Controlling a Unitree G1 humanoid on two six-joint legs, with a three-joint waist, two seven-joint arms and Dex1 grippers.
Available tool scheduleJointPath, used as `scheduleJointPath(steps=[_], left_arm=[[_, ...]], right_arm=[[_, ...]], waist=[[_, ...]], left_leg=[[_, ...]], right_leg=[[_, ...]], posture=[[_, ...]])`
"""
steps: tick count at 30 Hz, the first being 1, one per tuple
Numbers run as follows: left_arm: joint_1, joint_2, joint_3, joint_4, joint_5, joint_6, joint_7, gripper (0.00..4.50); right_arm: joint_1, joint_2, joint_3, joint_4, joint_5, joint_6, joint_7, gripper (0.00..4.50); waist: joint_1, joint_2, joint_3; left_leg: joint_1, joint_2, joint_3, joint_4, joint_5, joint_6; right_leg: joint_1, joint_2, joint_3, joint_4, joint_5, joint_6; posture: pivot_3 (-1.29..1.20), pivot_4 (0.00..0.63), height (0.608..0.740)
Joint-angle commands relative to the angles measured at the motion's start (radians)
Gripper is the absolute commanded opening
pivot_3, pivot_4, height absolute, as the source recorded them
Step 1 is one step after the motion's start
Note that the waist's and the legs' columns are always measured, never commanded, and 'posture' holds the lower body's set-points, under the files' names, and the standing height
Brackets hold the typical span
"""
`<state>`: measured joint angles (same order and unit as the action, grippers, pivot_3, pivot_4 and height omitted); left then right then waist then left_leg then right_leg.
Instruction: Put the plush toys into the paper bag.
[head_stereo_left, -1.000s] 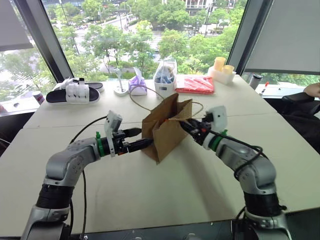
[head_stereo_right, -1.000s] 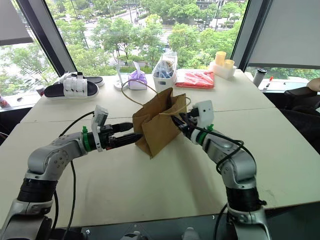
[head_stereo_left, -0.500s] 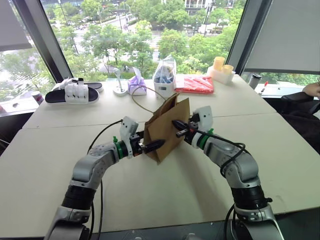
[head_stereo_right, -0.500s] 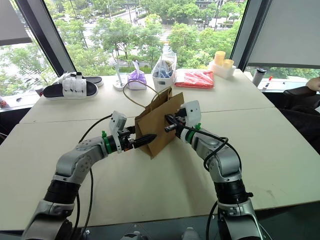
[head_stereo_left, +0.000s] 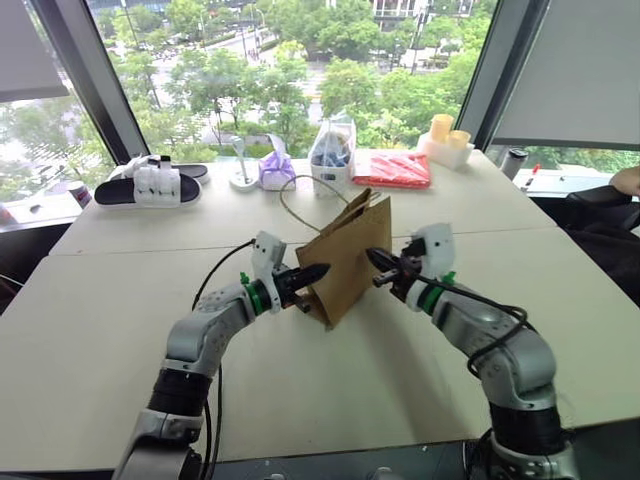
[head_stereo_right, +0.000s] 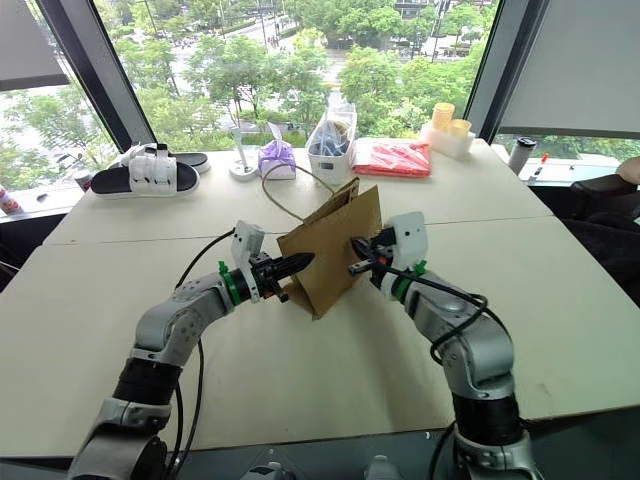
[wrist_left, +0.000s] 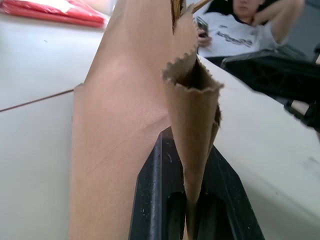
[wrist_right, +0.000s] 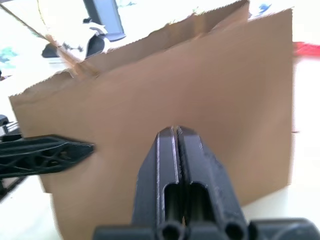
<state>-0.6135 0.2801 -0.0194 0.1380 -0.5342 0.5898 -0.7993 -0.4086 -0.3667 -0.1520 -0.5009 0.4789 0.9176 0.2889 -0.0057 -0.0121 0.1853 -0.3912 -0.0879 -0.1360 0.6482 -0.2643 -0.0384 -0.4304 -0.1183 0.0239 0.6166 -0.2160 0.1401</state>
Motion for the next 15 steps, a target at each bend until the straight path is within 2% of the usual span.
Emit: scheduleJointPath(steps=[1, 4, 7, 10, 15], left_arm=[[-0.134, 0.071, 0.008, 0.143, -0.050, 0.022, -0.242, 0.11], [-0.269, 0.118, -0.042, 0.362, 0.001, -0.043, -0.475, 0.11], [-0.383, 0.125, -0.097, 0.574, 0.085, -0.146, -0.649, 0.11], [-0.466, 0.101, -0.131, 0.756, 0.165, -0.274, -0.758, 0.11], [-0.540, 0.052, -0.119, 0.959, 0.252, -0.440, -0.796, 0.11]], right_arm=[[0.061, -0.154, -0.244, -0.185, 0.139, 0.111, 0.066, 0.00], [0.100, -0.263, -0.435, -0.233, 0.253, 0.191, 0.096, 0.00], [0.155, -0.318, -0.560, -0.272, 0.338, 0.253, 0.100, 0.00], [0.234, -0.348, -0.607, -0.318, 0.368, 0.274, 0.093, 0.00], [0.282, -0.333, -0.632, -0.368, 0.425, 0.273, 0.030, 0.00]], waist=[[0.011, 0.000, 0.000], [0.010, 0.000, 0.000], [0.012, 0.000, 0.000], [0.010, 0.000, 0.000], [0.012, -0.001, 0.000]], left_leg=[[-0.001, 0.000, 0.000, 0.001, 0.000, 0.001], [0.001, 0.000, 0.001, 0.000, -0.001, 0.002], [0.001, 0.001, 0.001, 0.000, -0.001, 0.002], [0.001, 0.001, 0.002, 0.000, -0.002, 0.004], [0.001, 0.001, 0.002, 0.001, -0.002, 0.004]], right_leg=[[0.000, 0.000, 0.000, -0.001, 0.000, 0.000], [0.002, 0.000, -0.001, -0.002, 0.000, 0.000], [0.003, 0.000, -0.001, -0.002, 0.000, 0.000], [0.003, 0.000, -0.001, -0.002, 0.000, 0.000], [0.003, 0.000, -0.001, -0.002, 0.000, 0.000]], posture=[[0.00, 0.150, 0.740], [0.00, 0.150, 0.740], [0.00, 0.150, 0.740], [0.00, 0.150, 0.740], [0.00, 0.150, 0.740]])
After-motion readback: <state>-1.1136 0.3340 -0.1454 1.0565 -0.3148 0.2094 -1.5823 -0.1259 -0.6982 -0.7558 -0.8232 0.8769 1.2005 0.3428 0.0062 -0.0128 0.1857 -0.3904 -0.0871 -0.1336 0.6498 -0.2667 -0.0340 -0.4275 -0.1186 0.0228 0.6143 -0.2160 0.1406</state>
